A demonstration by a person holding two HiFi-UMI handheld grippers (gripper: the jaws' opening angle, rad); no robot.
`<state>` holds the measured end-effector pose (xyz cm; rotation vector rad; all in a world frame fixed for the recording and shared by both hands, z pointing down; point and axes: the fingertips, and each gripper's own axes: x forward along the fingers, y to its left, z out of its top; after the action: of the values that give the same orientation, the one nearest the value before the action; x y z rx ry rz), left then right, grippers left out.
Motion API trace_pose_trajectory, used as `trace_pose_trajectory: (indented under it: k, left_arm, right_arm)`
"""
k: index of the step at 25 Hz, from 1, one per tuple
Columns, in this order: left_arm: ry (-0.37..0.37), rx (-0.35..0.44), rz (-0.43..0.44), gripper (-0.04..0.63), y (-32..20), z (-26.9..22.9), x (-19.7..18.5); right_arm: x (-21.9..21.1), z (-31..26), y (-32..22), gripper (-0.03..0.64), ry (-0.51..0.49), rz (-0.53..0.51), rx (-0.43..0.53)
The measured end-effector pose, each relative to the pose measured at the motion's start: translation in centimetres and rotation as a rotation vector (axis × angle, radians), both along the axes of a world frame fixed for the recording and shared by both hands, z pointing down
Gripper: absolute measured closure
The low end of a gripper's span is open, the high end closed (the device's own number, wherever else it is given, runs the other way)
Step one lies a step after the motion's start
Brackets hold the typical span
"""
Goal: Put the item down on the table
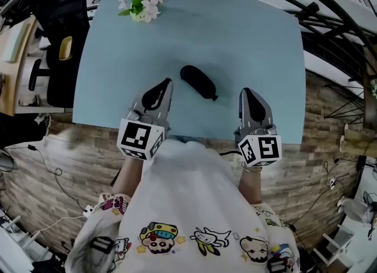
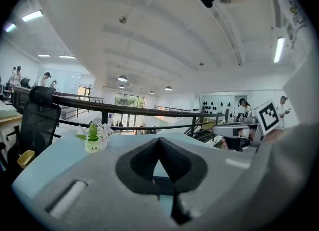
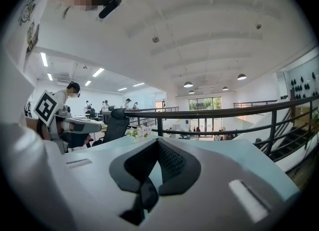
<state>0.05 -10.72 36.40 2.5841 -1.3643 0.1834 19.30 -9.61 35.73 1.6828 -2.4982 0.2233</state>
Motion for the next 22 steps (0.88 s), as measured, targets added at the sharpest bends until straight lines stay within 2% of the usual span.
trace_pose_trajectory:
  k: [22]
  left_arm:
    - [0.015,-0.016,0.003,0.597,-1.1,0.4,-0.6]
  right_arm:
    - [0.0,0.5,-0.8,0.607,-0.011,0.006,-0.014]
